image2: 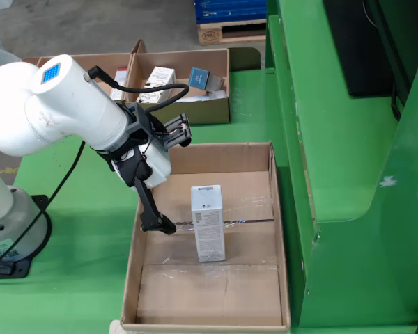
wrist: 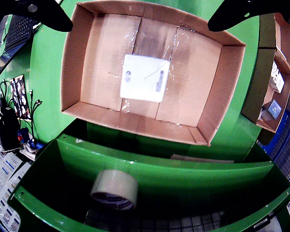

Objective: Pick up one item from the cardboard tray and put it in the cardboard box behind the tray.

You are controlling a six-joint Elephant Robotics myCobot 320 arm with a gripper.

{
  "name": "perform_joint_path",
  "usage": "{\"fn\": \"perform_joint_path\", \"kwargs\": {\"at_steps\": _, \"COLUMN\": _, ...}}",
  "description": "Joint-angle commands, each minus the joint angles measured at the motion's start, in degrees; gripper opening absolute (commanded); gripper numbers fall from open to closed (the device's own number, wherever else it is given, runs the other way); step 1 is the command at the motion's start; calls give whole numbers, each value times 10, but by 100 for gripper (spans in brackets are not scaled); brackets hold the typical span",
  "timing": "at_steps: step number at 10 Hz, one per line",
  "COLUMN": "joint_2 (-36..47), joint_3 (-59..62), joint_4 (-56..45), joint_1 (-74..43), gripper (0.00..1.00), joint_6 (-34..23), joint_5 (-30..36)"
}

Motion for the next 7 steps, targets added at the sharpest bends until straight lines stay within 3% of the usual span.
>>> {"fn": "perform_joint_path", "kwargs": {"at_steps": 1, "joint_2": 9, "joint_3": 29, "joint_4": 5, "joint_1": 16, "gripper": 100, "joint_6": 10, "joint_5": -14}}
{"fn": "perform_joint_path", "kwargs": {"at_steps": 7, "joint_2": -7, "joint_3": 53, "joint_4": 3, "joint_1": 30, "gripper": 100, "joint_6": 16, "joint_5": -19}}
